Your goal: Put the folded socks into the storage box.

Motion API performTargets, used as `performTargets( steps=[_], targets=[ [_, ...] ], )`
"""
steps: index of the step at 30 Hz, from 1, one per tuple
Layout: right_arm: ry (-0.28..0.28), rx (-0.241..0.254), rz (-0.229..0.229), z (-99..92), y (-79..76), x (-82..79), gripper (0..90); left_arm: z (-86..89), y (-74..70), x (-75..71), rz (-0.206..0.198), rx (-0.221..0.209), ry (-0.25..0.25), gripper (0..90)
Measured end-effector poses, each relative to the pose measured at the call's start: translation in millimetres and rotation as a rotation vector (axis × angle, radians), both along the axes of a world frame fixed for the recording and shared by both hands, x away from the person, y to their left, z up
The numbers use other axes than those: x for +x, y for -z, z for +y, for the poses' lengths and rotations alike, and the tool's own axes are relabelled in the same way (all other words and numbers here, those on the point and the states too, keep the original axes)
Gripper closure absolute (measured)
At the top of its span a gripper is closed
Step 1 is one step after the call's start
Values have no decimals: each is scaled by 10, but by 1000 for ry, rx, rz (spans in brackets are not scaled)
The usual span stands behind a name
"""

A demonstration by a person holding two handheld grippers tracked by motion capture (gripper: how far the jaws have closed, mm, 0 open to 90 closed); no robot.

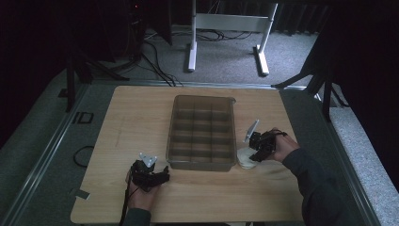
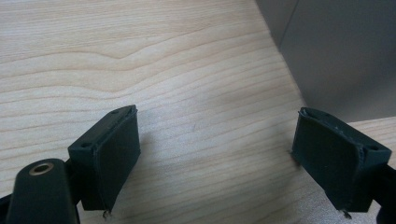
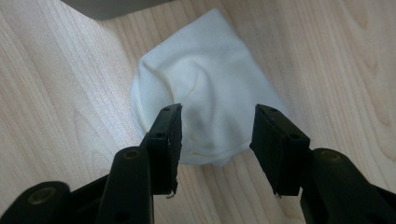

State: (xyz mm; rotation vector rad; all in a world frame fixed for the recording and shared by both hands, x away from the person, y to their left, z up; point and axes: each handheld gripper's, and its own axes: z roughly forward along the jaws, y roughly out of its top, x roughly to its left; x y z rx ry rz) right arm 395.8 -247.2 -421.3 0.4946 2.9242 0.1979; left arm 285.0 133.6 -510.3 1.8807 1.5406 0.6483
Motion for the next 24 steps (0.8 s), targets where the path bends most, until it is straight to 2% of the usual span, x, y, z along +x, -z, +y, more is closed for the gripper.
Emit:
performTargets(
  steps=[18, 24],
  targets=[
    [1, -27, 53, 42, 212, 71, 444, 0, 0, 0, 0, 0, 1, 152],
    [10, -15, 65, 35, 261, 88, 417, -1, 0, 0, 0, 0, 1, 152]
  ],
)
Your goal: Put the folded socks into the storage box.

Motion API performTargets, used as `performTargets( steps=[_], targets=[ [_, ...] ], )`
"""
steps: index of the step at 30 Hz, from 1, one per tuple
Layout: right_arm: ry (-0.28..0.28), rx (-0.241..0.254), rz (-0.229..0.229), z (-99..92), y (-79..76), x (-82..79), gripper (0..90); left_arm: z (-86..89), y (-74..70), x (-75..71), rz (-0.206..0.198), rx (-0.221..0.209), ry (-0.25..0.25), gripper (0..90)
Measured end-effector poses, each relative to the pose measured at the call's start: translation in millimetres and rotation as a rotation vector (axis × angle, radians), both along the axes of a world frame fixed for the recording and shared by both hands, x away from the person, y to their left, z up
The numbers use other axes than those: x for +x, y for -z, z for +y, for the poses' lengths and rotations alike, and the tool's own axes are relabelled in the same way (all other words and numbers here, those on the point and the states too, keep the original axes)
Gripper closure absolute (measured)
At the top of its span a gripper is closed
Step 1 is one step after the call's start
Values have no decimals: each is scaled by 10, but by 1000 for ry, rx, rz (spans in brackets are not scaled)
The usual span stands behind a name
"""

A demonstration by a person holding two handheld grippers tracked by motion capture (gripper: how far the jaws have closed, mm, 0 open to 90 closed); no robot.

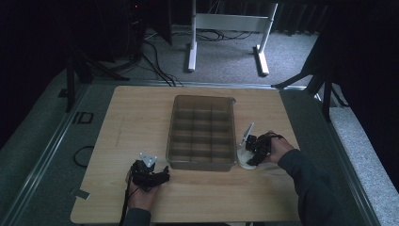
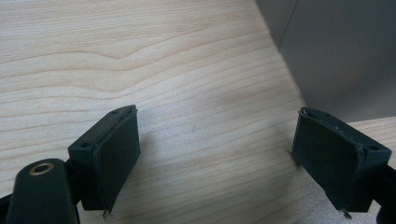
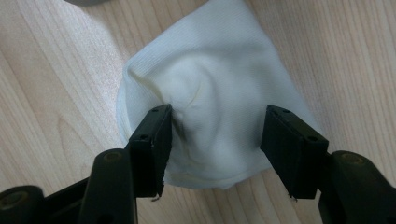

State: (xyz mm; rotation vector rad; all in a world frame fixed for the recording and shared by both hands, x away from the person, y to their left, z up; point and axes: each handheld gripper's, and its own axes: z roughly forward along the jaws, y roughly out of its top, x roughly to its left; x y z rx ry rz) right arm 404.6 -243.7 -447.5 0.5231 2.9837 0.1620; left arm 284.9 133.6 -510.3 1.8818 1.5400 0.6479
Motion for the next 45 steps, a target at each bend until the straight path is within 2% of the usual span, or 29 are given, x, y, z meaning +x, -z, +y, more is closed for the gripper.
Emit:
performTargets(
  steps=[8, 16, 23, 26, 31, 36, 42, 45],
  targets=[
    [19, 15, 22, -7, 38, 16, 396, -1, 0, 0, -1, 0, 0, 152],
    [48, 33, 38, -22, 60, 23, 412, -2, 0, -1, 0, 1, 1, 152],
    [137, 47, 53, -35, 56, -30, 521, -3, 0, -2, 0, 1, 0, 152],
    [154, 49, 53, -32, 54, -53, 572, -4, 0, -2, 0, 1, 1, 152],
    [151, 38, 54, -10, 46, -85, 660, -4, 0, -2, 0, 1, 1, 152],
    [130, 38, 46, -17, 39, -109, 700, -4, 0, -1, 0, 1, 1, 151],
    [124, 58, 49, -51, 26, -98, 722, -4, 0, -1, 0, 1, 2, 152],
    [144, 84, 55, -96, 11, -91, 725, -4, -1, -1, 1, 1, 2, 152]
  ],
)
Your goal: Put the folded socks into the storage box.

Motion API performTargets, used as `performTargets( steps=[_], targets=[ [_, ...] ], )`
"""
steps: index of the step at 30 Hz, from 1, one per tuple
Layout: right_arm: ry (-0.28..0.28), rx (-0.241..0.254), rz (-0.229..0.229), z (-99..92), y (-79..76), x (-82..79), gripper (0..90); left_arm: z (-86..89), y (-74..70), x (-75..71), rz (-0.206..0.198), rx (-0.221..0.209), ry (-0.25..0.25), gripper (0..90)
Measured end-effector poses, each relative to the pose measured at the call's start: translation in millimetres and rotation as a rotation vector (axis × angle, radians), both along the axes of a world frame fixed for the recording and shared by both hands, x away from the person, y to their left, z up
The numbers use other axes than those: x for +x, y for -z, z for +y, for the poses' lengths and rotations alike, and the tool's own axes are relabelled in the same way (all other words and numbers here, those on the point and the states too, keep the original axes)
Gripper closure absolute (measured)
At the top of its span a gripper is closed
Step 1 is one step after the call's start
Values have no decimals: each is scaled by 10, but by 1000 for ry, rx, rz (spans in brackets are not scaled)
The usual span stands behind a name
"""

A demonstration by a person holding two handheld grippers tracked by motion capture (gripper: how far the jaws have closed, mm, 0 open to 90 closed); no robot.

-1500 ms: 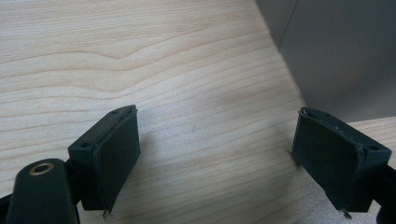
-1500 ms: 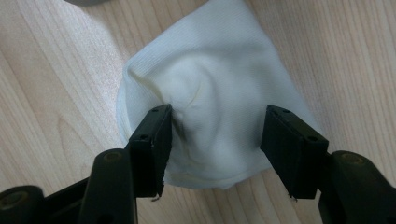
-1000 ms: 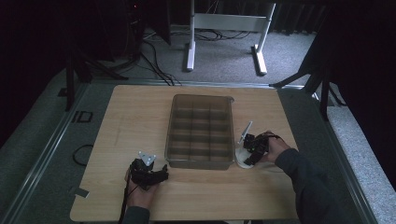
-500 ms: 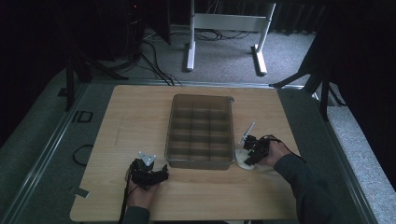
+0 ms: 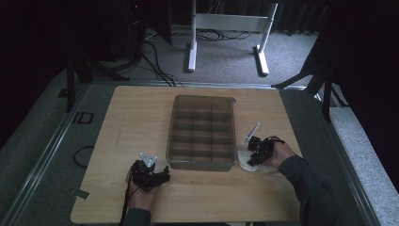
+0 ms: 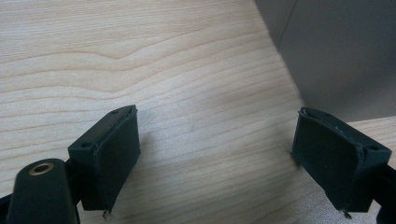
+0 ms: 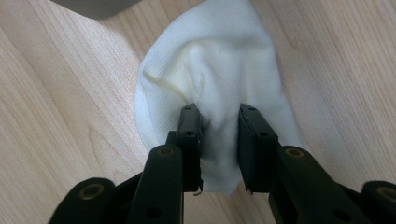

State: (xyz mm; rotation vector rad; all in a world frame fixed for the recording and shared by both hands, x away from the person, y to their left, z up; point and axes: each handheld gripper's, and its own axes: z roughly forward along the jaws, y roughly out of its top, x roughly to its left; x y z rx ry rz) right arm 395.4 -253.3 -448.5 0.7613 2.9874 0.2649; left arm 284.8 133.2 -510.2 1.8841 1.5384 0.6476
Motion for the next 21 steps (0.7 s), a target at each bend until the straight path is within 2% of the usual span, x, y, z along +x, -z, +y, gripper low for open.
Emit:
performTargets(
  steps=[8, 21],
  targets=[
    [24, 39, -8, -92, -91, -5, 725, 0, 0, 0, 0, 0, 0, 151],
    [12, 67, -24, -141, -302, -19, 724, 0, 0, 0, 0, 0, 0, 152]
  ],
)
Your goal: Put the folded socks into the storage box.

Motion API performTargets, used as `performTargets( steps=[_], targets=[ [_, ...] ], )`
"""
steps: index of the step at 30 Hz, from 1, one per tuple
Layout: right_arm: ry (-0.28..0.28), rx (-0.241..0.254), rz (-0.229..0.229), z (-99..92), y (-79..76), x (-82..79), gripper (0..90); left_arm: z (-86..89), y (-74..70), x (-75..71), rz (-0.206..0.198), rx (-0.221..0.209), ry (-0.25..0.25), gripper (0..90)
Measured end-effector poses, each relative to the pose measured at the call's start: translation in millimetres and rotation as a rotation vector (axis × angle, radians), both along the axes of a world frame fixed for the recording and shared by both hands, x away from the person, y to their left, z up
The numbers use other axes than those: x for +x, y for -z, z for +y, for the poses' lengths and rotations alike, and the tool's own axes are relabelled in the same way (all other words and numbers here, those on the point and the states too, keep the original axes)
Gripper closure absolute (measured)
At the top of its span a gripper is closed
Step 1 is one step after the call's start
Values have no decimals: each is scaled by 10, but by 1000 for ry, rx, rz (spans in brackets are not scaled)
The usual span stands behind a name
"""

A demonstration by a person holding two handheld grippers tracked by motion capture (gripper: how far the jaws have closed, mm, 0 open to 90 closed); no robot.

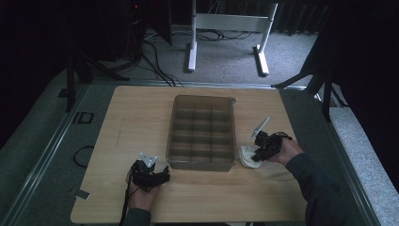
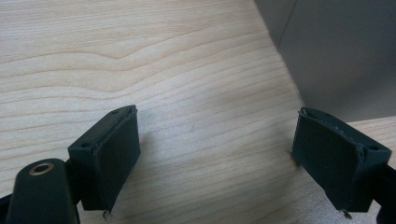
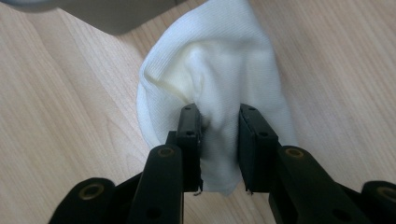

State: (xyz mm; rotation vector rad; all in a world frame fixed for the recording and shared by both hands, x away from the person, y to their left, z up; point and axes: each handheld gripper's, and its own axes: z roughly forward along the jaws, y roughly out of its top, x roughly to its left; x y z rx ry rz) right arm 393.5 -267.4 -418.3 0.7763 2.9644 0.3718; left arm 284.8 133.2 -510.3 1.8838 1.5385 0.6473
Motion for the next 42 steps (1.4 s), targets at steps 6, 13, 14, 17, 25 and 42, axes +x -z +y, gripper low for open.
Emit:
performTargets(
  steps=[6, 13, 14, 17, 25, 42],
  targets=[
    [-13, 0, 3, 2, -81, -16, 723, 0, 0, 0, 0, 0, 0, 151],
    [-26, -8, 12, 8, -164, -39, 722, 0, 0, 0, 0, 0, 0, 151],
    [-30, -10, 10, 7, -181, -40, 723, 0, 0, 0, 0, 0, 0, 151],
    [-34, 0, 7, 3, -240, -48, 722, 0, 0, 0, 0, 0, 0, 152],
    [-47, 0, -5, 14, -386, -73, 722, 0, 0, 0, 0, 0, 0, 152],
    [-80, -2, -12, 126, -622, -105, 721, 0, 0, 0, -1, 0, 0, 151]
  ],
)
